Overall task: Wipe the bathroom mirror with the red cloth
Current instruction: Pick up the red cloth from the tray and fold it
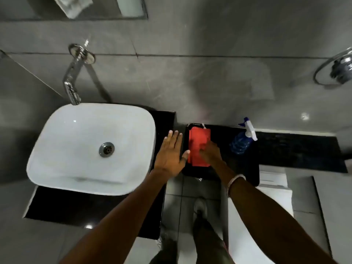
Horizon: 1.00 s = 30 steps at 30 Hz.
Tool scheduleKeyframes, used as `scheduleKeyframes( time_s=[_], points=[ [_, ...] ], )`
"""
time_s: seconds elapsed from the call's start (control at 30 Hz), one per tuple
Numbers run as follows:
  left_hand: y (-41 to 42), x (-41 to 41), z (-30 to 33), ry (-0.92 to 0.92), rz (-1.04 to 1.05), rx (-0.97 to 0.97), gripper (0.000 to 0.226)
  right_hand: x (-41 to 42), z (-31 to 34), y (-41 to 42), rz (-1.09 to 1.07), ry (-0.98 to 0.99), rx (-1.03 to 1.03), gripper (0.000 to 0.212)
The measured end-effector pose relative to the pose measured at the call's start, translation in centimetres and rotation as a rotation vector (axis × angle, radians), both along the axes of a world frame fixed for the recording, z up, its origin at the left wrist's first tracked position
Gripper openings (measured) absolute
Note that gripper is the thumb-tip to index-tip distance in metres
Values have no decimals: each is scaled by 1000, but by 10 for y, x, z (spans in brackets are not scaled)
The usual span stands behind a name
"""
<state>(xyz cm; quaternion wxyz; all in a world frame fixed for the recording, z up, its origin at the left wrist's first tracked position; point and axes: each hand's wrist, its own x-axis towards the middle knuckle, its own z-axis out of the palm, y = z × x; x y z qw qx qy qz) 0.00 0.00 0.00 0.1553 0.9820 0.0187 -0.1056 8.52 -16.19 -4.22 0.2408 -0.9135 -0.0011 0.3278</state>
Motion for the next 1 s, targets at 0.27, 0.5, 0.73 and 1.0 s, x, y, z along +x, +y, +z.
scheduleKeyframes(
  time_s=[0.27,0.5,0.73,1.0],
  points=[
    [13,26,-48,-57,43,-111,66,27,-57,13,-508,90,-19,60],
    [16,33,-23,-20,257,-579,59,35,-29,24,-641,167,306,43],
    [29,43,80,-266,626,-1312,35,16,133,56,-405,-303,471,21],
    [66,36,182,-381,621,-2150,65,-41,283,135,331,-608,463,37]
  ],
)
